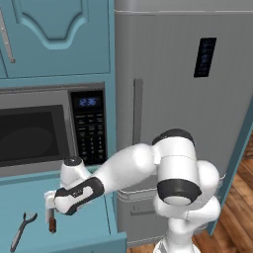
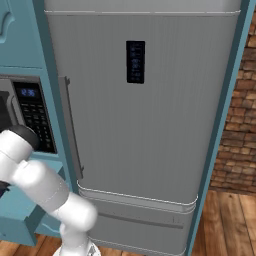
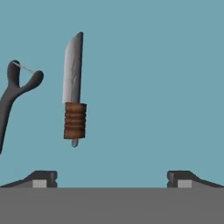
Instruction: Open the drawer on the left and place the cutting tools on the cutting board.
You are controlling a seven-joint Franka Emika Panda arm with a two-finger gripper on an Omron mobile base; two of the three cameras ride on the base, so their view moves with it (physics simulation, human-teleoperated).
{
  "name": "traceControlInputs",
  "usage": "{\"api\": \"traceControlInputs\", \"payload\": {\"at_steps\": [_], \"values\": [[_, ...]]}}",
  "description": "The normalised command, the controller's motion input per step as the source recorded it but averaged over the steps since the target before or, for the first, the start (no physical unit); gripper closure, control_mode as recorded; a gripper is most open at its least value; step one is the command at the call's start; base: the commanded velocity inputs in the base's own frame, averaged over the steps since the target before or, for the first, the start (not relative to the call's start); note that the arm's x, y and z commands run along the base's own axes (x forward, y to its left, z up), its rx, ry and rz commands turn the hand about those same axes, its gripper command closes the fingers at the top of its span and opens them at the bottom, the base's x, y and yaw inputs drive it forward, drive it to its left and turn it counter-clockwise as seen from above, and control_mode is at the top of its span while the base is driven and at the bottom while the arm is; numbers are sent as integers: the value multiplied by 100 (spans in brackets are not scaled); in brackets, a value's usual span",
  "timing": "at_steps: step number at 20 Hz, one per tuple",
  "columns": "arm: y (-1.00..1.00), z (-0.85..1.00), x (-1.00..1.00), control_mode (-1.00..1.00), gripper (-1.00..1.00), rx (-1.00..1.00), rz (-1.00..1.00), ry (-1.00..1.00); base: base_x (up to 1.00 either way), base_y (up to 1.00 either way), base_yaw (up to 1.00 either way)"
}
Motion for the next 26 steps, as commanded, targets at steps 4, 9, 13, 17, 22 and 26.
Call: {"api": "traceControlInputs", "payload": {"at_steps": [4,9,13,17,22,26], "values": [[29,-21,5,-100,-100,0,-5,0,0,0,0],[27,-17,14,-100,-100,0,-2,0,0,0,0],[31,-17,18,-100,-100,0,-3,0,0,0,0],[26,-9,15,-100,-100,0,-3,1,0,0,0],[14,-7,3,-100,-100,0,-1,4,0,0,0],[21,-30,0,-100,-100,0,-2,0,0,0,0]]}}
